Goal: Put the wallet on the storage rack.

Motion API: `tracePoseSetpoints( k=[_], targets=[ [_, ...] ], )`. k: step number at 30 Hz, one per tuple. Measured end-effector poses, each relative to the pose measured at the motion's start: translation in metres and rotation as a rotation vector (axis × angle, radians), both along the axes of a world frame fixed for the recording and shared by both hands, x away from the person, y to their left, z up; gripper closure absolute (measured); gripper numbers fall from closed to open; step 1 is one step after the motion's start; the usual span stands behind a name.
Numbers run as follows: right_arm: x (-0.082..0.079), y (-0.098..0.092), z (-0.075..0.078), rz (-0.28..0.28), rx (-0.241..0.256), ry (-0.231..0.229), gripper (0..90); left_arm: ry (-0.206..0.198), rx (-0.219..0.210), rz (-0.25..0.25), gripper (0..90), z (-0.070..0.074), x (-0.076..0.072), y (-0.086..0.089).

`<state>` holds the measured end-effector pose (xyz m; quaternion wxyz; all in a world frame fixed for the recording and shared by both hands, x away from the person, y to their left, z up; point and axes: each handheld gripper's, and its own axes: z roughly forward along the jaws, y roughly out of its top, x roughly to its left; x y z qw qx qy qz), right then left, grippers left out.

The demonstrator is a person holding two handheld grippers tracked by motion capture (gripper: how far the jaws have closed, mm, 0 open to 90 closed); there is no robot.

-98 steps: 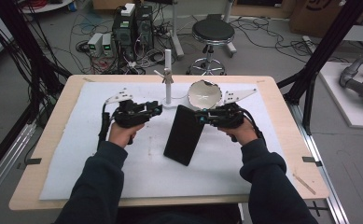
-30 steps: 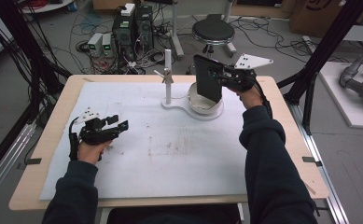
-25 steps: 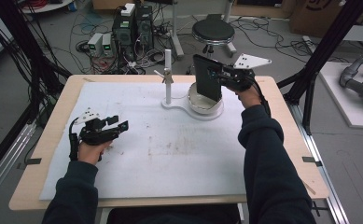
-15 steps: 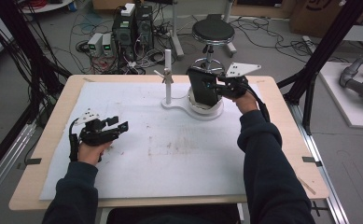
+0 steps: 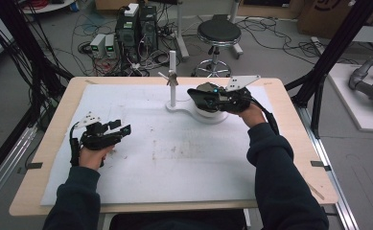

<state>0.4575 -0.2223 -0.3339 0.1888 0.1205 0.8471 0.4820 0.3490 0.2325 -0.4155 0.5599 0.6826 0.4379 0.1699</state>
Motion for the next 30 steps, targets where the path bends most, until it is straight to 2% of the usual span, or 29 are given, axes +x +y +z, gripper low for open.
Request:
tracePoseSetpoints(
  k=[3, 5, 6, 8, 9, 11, 12, 14, 19, 21, 24, 27, 30],
  targets=[
    [-0.004, 0.002, 0.0, 0.005, -0.023, 0.01, 64.3, -0.003, -0.003, 0.001, 41.4, 0.001, -0.001, 0.001],
    [-0.008, 0.004, -0.001, -0.005, -0.032, 0.044, 61.9, -0.003, -0.009, 0.003, 41.5, 0.001, -0.001, 0.002],
    [-0.009, 0.004, -0.001, -0.01, -0.033, 0.045, 61.2, -0.005, -0.007, 0.001, 41.4, 0.001, -0.001, 0.002],
    [-0.01, 0.004, -0.003, -0.021, -0.018, 0.045, 58.3, -0.007, -0.012, 0.001, 41.5, 0.002, -0.001, 0.002],
    [-0.012, 0.003, -0.006, -0.034, 0.006, 0.031, 56.3, -0.006, -0.01, -0.001, 41.5, 0.002, -0.001, 0.003],
    [-0.012, 0.002, -0.011, -0.041, -0.004, 0.092, 51.3, -0.003, -0.014, 0.001, 41.4, 0.001, -0.001, 0.003],
    [-0.013, 0.001, -0.013, -0.047, -0.009, 0.096, 50.9, 0.0, -0.018, 0.002, 41.5, 0.001, -0.001, 0.003],
    [-0.016, -0.001, -0.017, -0.057, 0.018, 0.066, 50.2, -0.001, -0.019, 0.002, 41.5, 0.001, -0.001, 0.003],
    [-0.019, -0.003, -0.02, -0.064, 0.038, 0.11, 40.0, -0.002, -0.019, 0.001, 41.5, 0.001, -0.001, 0.003],
    [-0.021, -0.003, -0.018, -0.063, 0.039, 0.119, 39.1, 0.0, -0.022, 0.002, 41.4, 0.001, -0.001, 0.003],
    [-0.025, -0.003, -0.018, -0.063, 0.065, 0.106, 38.1, 0.0, -0.022, -0.002, 41.5, 0.002, -0.001, 0.003],
    [-0.026, -0.005, -0.021, -0.055, 0.069, 0.1, 41.1, 0.0, -0.021, -0.003, 41.4, 0.001, -0.001, 0.003],
    [-0.026, -0.007, -0.023, -0.053, 0.102, 0.118, 39.1, 0.001, -0.021, -0.004, 41.4, 0.001, -0.001, 0.002]
  ],
)
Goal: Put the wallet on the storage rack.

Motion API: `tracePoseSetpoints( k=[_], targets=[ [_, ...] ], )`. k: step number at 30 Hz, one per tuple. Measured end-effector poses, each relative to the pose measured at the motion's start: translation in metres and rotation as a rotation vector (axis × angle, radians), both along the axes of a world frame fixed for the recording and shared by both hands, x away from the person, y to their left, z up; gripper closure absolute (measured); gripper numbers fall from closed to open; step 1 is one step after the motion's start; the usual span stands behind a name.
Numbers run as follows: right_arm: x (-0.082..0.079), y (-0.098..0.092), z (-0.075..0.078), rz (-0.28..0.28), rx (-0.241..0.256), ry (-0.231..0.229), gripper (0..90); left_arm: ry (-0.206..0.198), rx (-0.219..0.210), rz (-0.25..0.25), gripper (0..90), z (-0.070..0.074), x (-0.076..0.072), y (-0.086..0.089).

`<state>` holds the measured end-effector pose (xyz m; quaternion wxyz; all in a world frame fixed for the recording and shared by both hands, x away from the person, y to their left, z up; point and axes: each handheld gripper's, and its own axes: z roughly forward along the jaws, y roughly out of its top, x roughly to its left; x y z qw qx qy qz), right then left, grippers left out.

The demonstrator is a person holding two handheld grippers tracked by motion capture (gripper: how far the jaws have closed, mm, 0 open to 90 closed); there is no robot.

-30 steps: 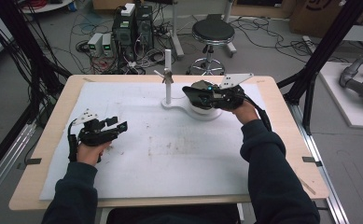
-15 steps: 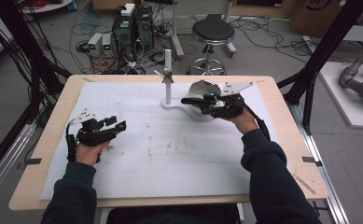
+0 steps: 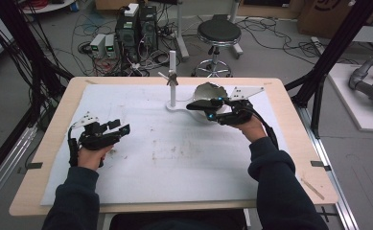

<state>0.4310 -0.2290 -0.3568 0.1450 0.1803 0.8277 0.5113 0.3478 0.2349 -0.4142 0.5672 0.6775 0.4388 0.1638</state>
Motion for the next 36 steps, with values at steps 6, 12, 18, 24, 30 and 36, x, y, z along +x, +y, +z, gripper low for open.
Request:
tracePoseSetpoints(
  k=[6, 12, 18, 24, 30, 36],
  targets=[
    [0.0, -0.001, -0.002, -0.012, 0.006, 0.021, 39.1, 0.001, 0.0, -0.001, 41.5, 0.0, 0.0, 0.0],
    [0.0, -0.005, -0.003, -0.035, -0.051, 0.015, 44.5, 0.001, -0.002, -0.002, 41.5, 0.0, -0.001, -0.001],
    [0.001, -0.006, -0.003, -0.091, -0.104, -0.041, 57.7, 0.002, 0.0, -0.004, 41.7, 0.001, -0.001, -0.001],
    [-0.005, -0.005, -0.004, -0.189, -0.114, -0.141, 70.2, -0.001, -0.004, -0.004, 41.7, 0.0, -0.001, -0.001],
    [-0.005, -0.003, -0.008, -0.253, -0.095, -0.212, 75.9, 0.001, -0.002, -0.007, 42.1, 0.0, 0.0, -0.001],
    [-0.005, -0.001, -0.013, -0.212, -0.091, -0.193, 75.7, 0.001, -0.005, -0.01, 42.1, 0.0, 0.0, -0.001]
  ],
)
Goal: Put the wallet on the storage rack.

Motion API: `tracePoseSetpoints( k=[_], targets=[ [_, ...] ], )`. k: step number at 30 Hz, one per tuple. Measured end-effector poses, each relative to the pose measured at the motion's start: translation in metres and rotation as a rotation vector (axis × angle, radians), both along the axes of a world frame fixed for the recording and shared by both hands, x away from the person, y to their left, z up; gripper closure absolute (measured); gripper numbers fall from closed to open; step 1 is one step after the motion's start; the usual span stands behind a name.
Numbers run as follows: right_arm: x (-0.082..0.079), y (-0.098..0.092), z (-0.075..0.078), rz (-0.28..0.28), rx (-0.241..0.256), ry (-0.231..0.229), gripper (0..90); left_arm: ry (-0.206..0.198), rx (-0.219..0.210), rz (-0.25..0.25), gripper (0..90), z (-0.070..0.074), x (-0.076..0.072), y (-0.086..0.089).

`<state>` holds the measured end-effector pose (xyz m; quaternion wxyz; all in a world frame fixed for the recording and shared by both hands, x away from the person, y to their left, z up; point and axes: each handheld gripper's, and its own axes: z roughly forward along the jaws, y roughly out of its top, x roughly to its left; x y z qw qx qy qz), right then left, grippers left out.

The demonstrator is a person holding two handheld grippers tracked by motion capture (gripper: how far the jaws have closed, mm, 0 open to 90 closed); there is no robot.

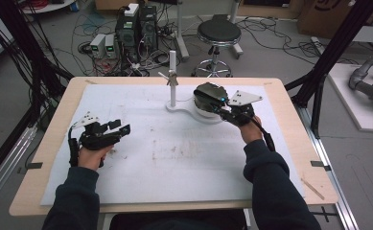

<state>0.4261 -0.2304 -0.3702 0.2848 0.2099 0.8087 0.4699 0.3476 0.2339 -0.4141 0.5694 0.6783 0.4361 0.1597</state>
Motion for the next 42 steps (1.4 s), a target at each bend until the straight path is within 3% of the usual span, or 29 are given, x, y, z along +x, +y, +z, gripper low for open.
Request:
tracePoseSetpoints(
  k=[3, 7, 9, 10, 13, 17, 21, 33, 38, 42],
  targets=[
    [0.0, -0.002, -0.004, 0.028, 0.012, 0.003, 75.1, -0.003, -0.001, -0.005, 42.2, 0.0, 0.0, 0.0],
    [-0.002, 0.001, -0.006, 0.066, -0.03, -0.021, 71.7, -0.006, -0.004, -0.005, 42.1, 0.0, 0.0, 0.0],
    [-0.002, 0.0, -0.006, 0.057, 0.0, 0.004, 67.4, -0.009, -0.009, -0.002, 42.1, 0.0, 0.0, 0.0],
    [-0.001, -0.001, -0.005, 0.055, 0.039, 0.034, 63.3, -0.009, -0.008, -0.001, 42.1, 0.0, 0.0, 0.0],
    [-0.002, -0.003, -0.005, 0.034, 0.092, 0.114, 47.4, -0.009, -0.007, -0.003, 42.1, 0.0, 0.0, 0.001],
    [-0.005, -0.003, -0.002, 0.032, 0.11, 0.141, 41.8, -0.007, -0.001, -0.006, 42.1, 0.0, 0.001, 0.0],
    [-0.01, -0.001, 0.002, 0.053, 0.123, 0.133, 40.5, -0.004, 0.004, -0.003, 42.5, -0.001, 0.001, 0.0],
    [-0.007, -0.006, 0.003, 0.078, 0.14, 0.167, 52.4, -0.004, -0.005, -0.002, 42.6, 0.0, 0.0, 0.001],
    [-0.007, -0.008, 0.004, 0.096, 0.086, 0.133, 66.8, -0.003, 0.001, -0.006, 42.6, 0.0, 0.0, 0.0],
    [-0.005, -0.01, 0.003, 0.108, 0.061, 0.087, 73.0, 0.002, -0.003, -0.003, 42.6, -0.001, 0.0, 0.0]
  ],
)
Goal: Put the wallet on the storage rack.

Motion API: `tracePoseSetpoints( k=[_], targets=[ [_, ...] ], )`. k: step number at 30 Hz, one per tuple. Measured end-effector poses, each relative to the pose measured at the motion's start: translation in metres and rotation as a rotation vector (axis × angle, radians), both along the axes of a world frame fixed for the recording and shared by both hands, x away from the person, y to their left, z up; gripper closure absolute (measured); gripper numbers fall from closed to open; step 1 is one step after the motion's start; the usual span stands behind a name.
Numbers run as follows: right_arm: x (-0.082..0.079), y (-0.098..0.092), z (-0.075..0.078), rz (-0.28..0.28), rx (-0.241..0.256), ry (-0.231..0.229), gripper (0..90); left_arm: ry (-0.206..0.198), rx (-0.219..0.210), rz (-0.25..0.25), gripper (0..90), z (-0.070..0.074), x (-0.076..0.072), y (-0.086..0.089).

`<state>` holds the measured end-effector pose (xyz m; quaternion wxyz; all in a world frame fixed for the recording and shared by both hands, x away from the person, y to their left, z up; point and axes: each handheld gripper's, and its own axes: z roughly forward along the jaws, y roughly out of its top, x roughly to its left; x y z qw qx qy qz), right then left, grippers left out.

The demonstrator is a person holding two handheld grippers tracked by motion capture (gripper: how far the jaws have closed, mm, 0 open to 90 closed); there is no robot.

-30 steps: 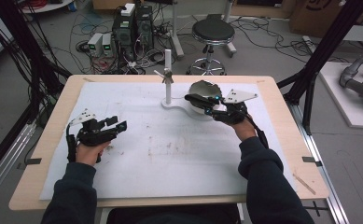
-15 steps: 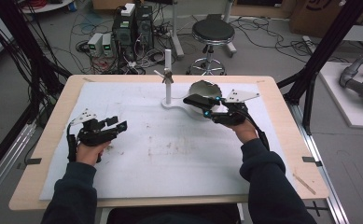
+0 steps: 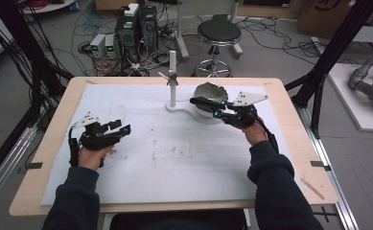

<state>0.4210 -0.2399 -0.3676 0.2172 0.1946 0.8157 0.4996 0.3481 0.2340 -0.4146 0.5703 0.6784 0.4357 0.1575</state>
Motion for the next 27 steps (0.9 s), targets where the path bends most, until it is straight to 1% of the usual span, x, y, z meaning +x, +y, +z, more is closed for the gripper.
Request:
tracePoseSetpoints(
  k=[2, 5, 8, 9, 11, 13, 15, 19, 22, 25, 27],
  targets=[
    [0.001, -0.002, 0.0, -0.006, 0.0, -0.023, 74.6, 0.001, 0.001, 0.0, 42.6, 0.0, 0.0, 0.001],
    [0.001, -0.002, -0.001, 0.0, -0.001, -0.027, 74.1, 0.001, -0.001, -0.001, 42.6, 0.0, -0.001, 0.0],
    [-0.002, 0.001, -0.002, 0.018, -0.033, -0.029, 68.5, -0.002, -0.001, -0.001, 42.6, 0.001, -0.001, 0.001],
    [-0.003, 0.002, -0.003, 0.01, -0.031, -0.03, 65.5, -0.003, 0.0, -0.002, 42.6, 0.001, 0.0, 0.001],
    [-0.004, 0.003, -0.003, -0.01, -0.011, -0.005, 56.7, -0.003, -0.001, -0.001, 42.6, 0.001, 0.0, 0.001],
    [-0.004, 0.002, -0.002, -0.027, -0.003, 0.001, 47.5, -0.005, -0.004, 0.0, 42.6, 0.001, -0.001, 0.001],
    [-0.004, 0.001, -0.002, -0.036, 0.018, 0.028, 41.7, -0.004, -0.005, 0.0, 42.6, 0.001, 0.0, 0.001],
    [-0.008, -0.002, 0.001, -0.042, 0.024, 0.025, 36.9, -0.002, -0.007, 0.0, 42.6, 0.001, 0.0, 0.001],
    [-0.013, -0.006, 0.005, -0.053, 0.049, 0.018, 33.7, -0.003, -0.006, 0.001, 42.6, 0.001, 0.0, 0.001],
    [-0.017, -0.016, 0.01, -0.063, 0.067, 0.014, 30.9, -0.008, -0.004, -0.003, 42.6, 0.001, 0.0, 0.001],
    [-0.023, -0.026, 0.013, -0.09, 0.09, 0.016, 28.9, -0.011, -0.003, -0.002, 42.0, 0.001, 0.0, 0.001]
  ],
)
